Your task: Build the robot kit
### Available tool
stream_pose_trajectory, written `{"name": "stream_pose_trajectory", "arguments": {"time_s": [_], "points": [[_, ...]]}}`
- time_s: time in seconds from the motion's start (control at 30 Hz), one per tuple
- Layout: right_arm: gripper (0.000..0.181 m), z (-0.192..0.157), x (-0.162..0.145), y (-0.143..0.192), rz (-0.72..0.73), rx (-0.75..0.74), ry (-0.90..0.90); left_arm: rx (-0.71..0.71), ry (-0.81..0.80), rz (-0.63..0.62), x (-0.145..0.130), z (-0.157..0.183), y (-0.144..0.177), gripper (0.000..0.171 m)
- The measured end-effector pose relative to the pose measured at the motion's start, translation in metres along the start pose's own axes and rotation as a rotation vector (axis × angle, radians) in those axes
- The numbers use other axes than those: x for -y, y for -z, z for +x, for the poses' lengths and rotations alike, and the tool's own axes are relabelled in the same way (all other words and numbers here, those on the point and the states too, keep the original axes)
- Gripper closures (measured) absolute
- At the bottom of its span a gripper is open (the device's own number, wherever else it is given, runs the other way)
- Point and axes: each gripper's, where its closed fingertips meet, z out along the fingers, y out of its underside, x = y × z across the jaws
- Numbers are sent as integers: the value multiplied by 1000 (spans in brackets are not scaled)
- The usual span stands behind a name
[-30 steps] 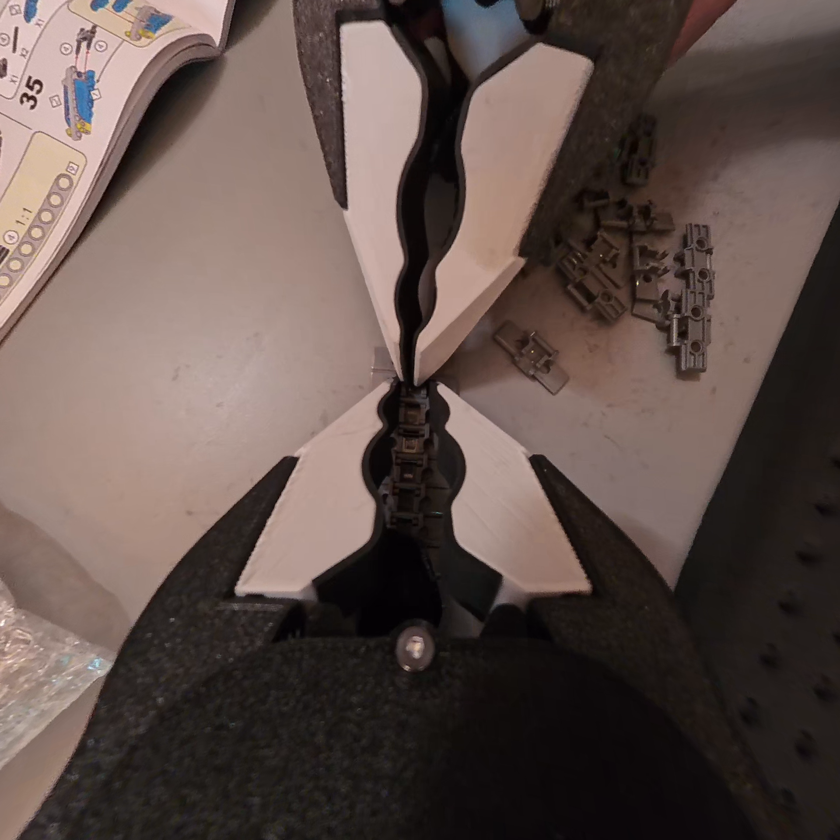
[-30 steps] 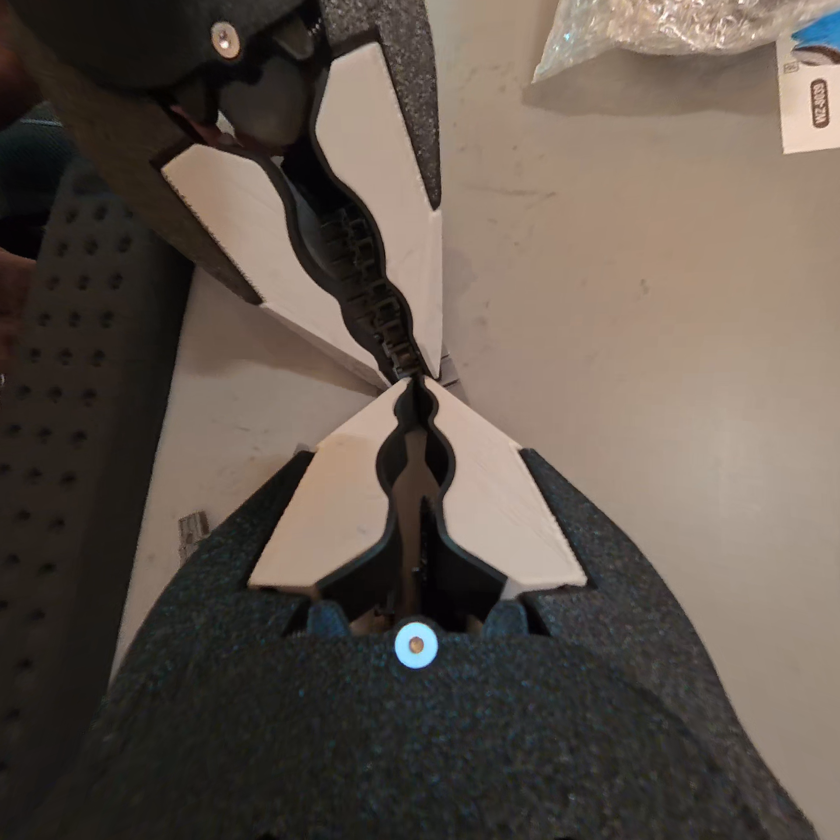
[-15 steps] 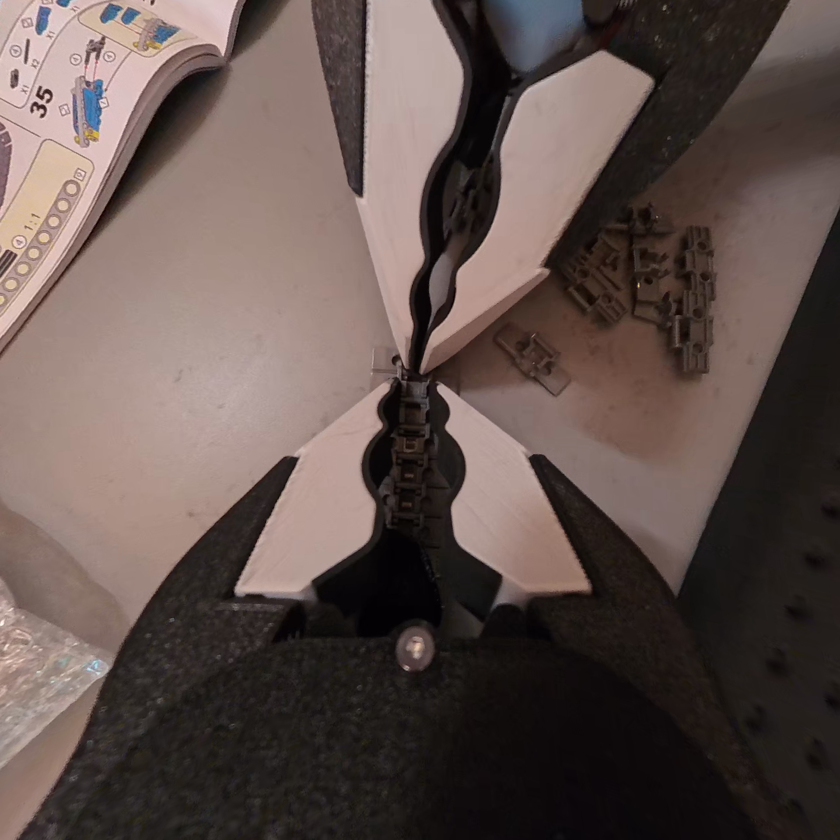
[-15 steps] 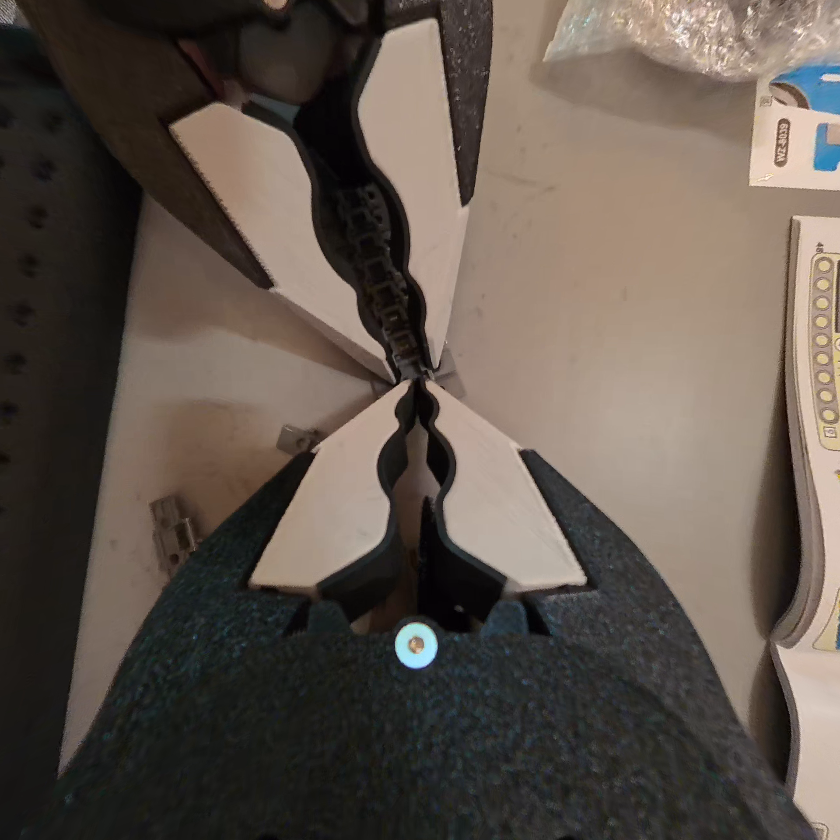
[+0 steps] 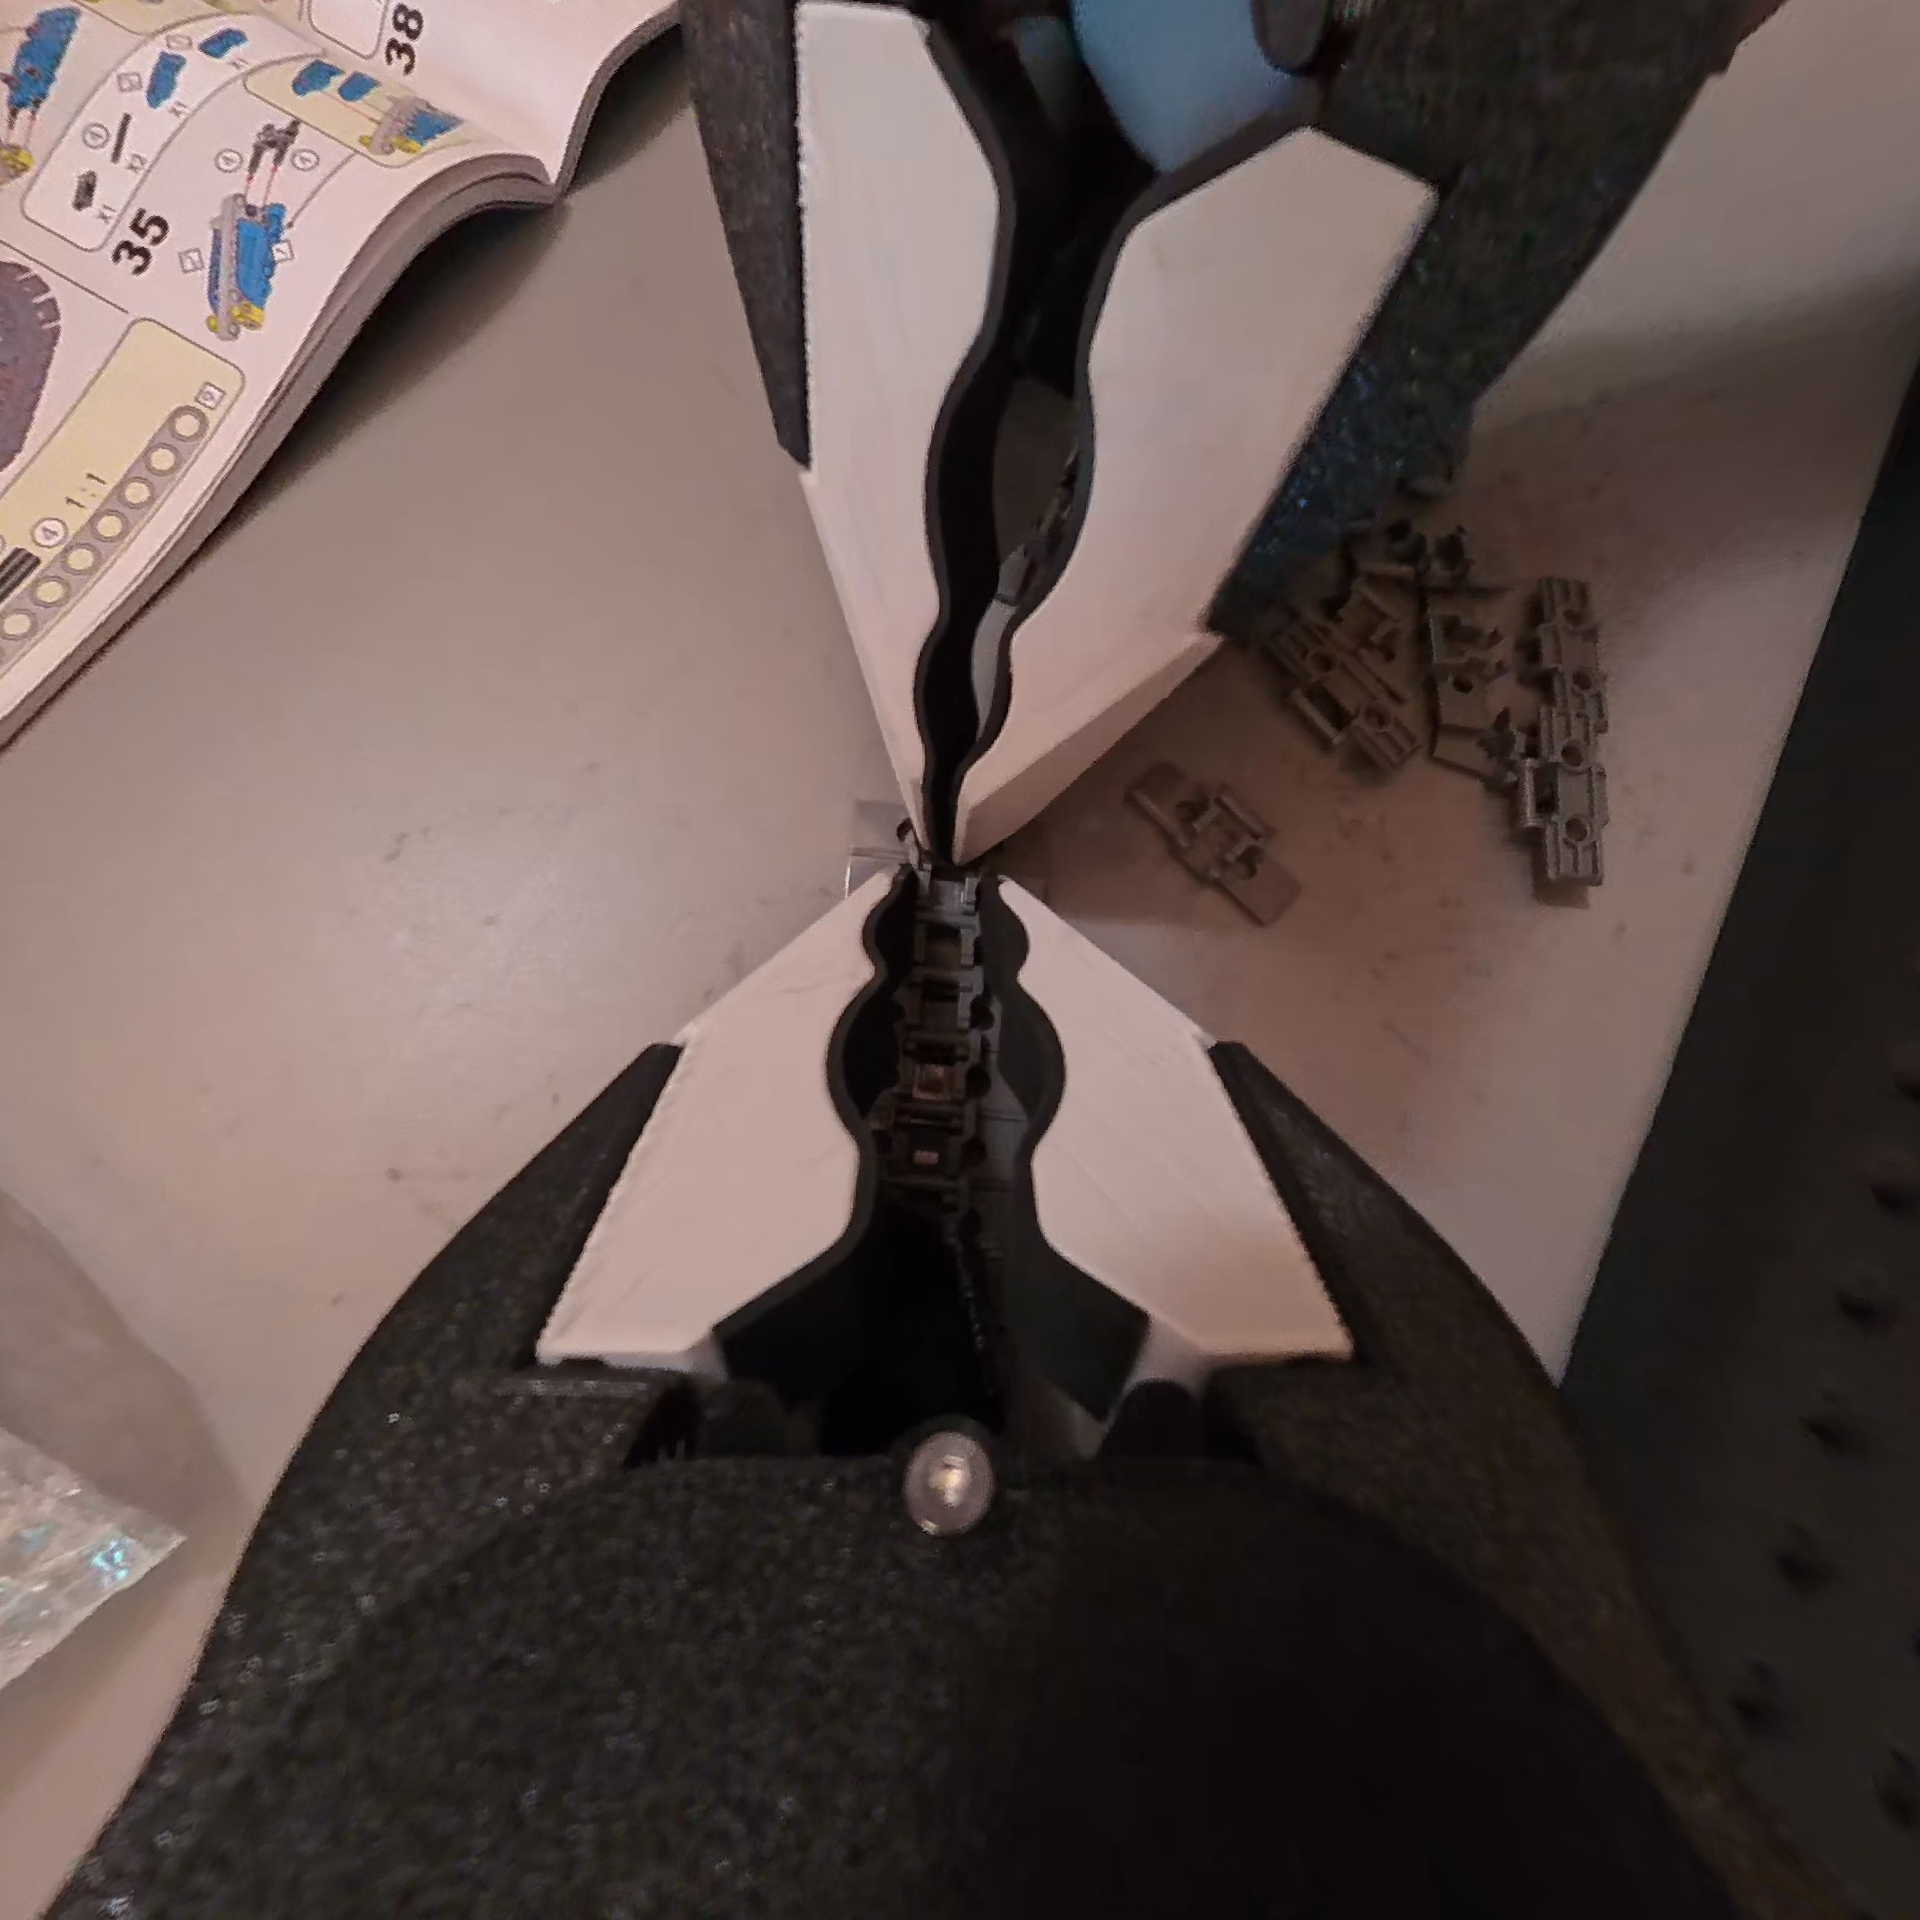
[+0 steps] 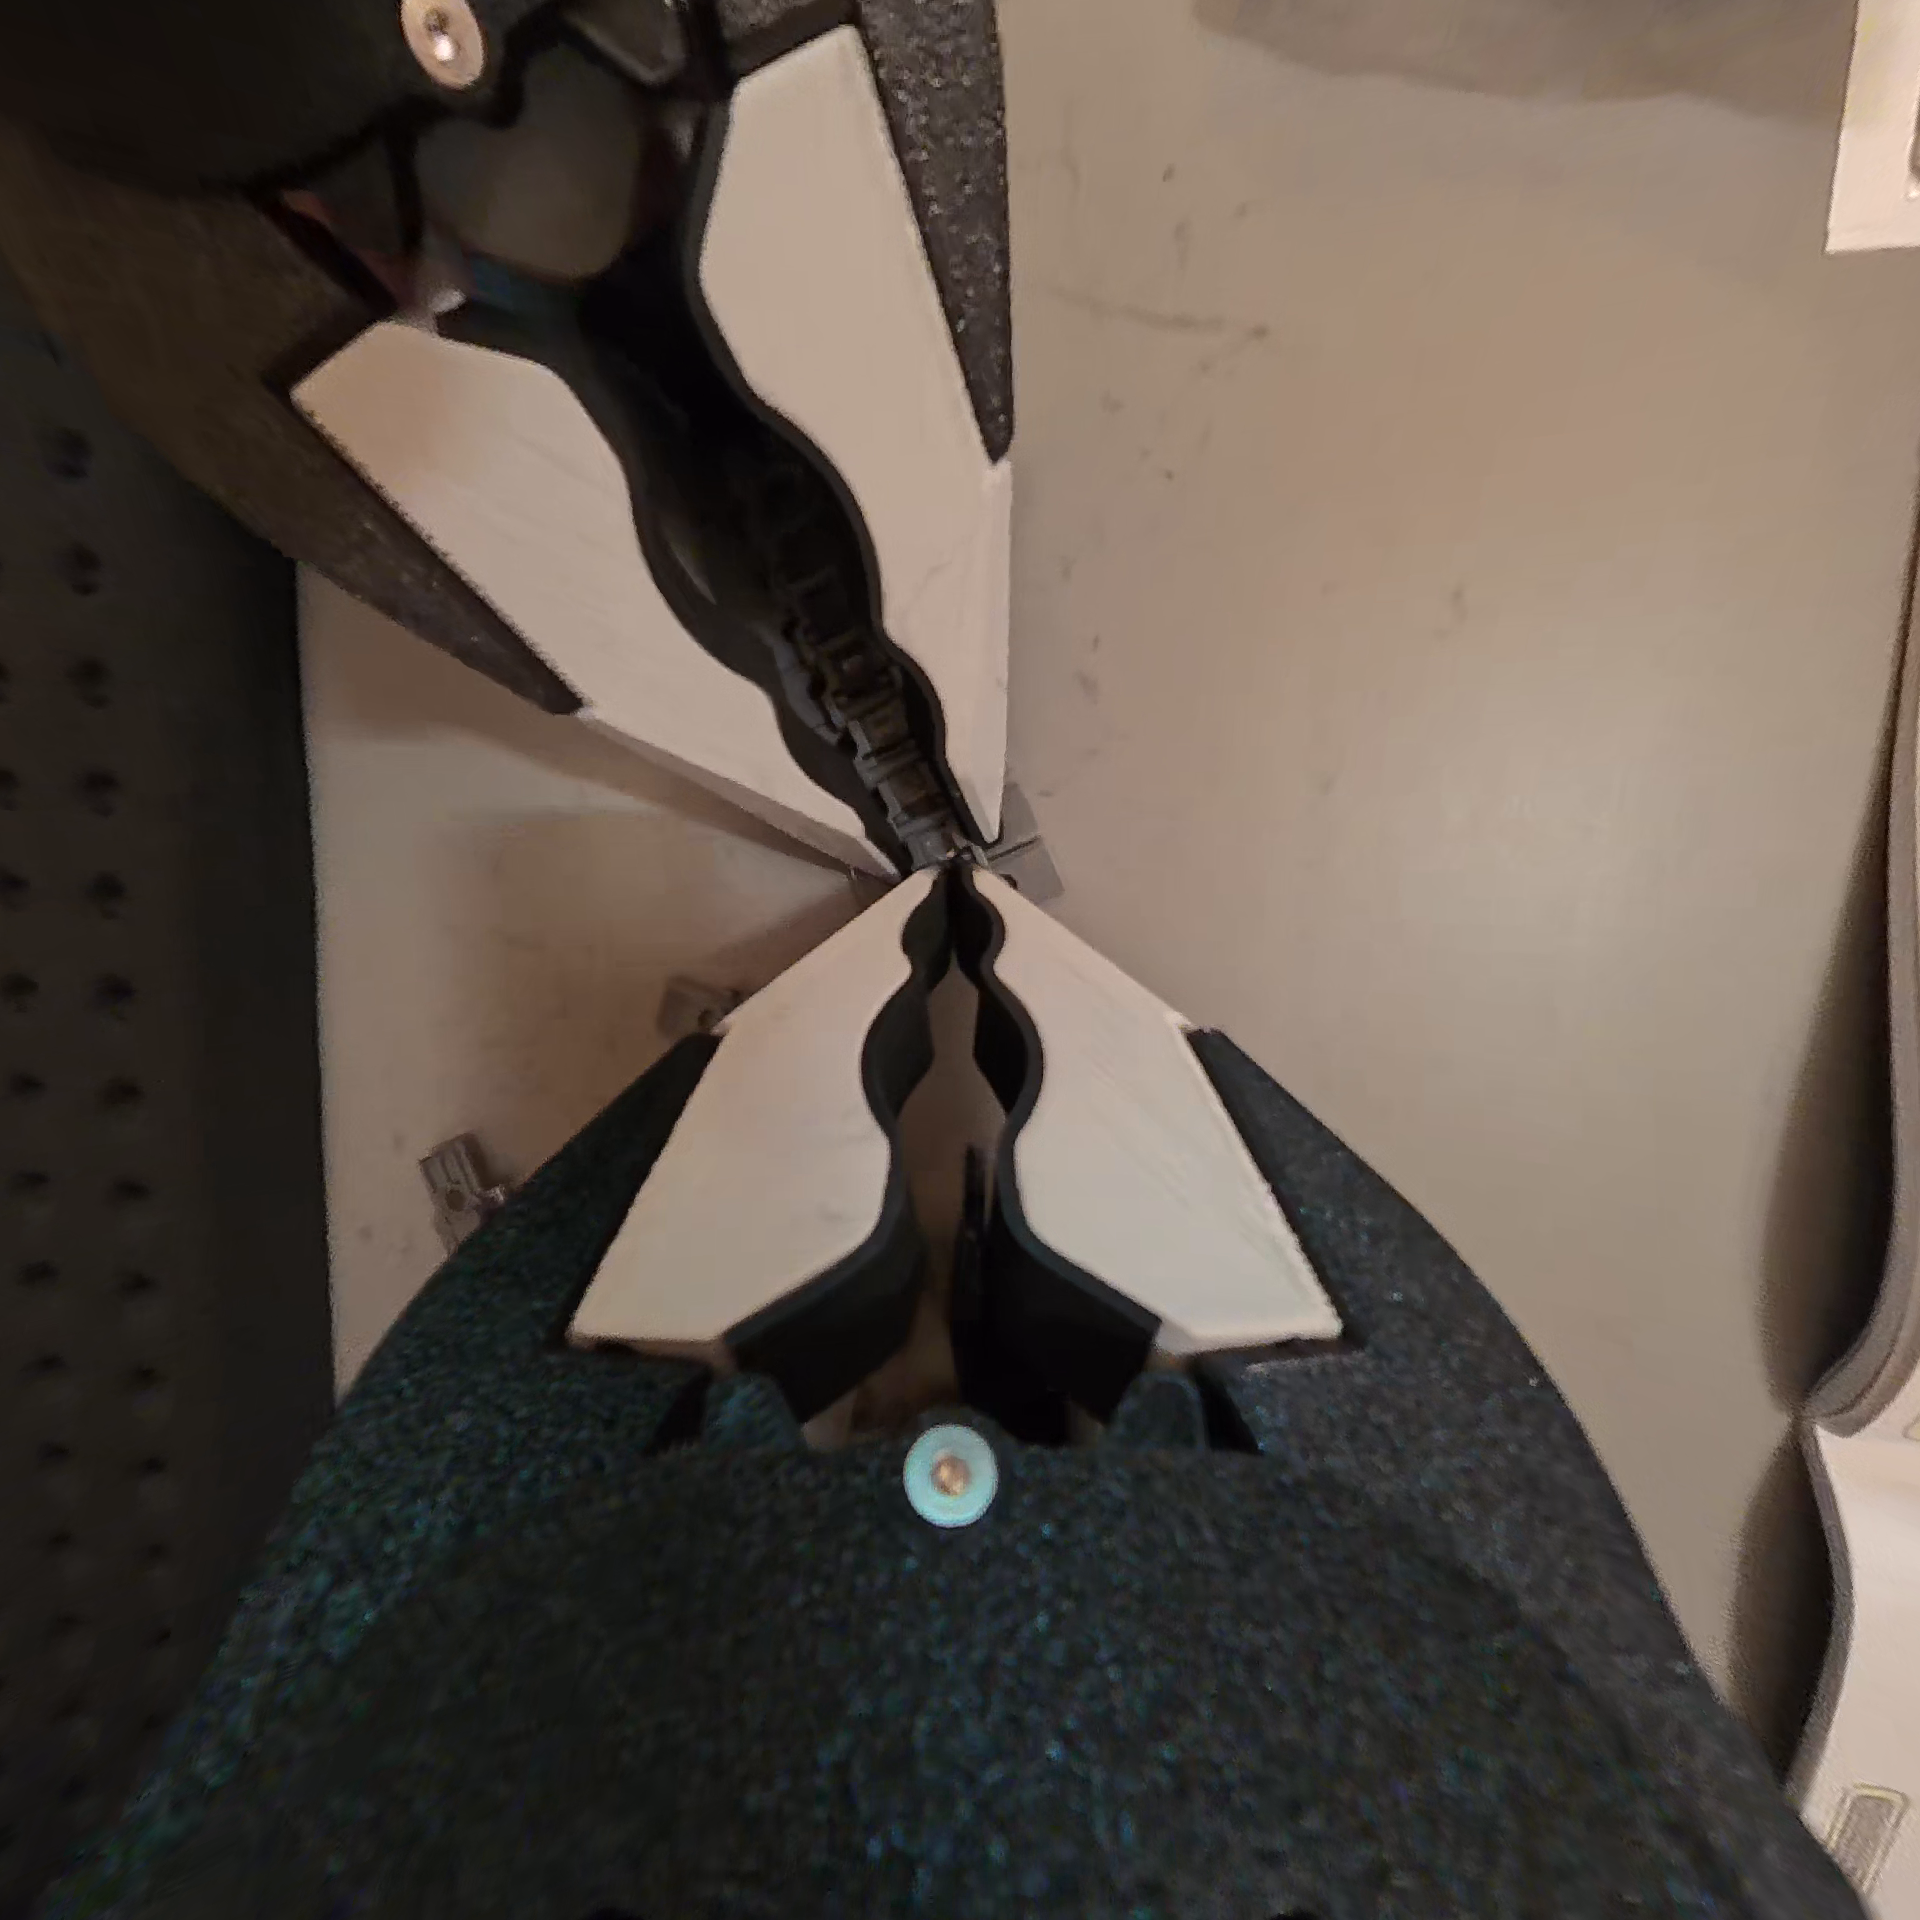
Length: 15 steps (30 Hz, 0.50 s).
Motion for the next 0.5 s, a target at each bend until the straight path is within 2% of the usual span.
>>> {"name": "stream_pose_trajectory", "arguments": {"time_s": [0.17, 0.33, 0.43, 0.5], "points": [[181, 0, 2, -2, -21, -24, 15, 14, -20, 8, 0, 0, -1, 161], [181, 0, 4, -2, 46, 44, -28, 15, -15, 12, 0, -1, 0, 160], [181, 15, 1, 7, 128, 5, -89, 21, -33, 13, 0, 0, 0, 160], [181, 24, -2, 25, 248, 5, -185, 24, -25, 11, 0, -2, 3, 160]]}}
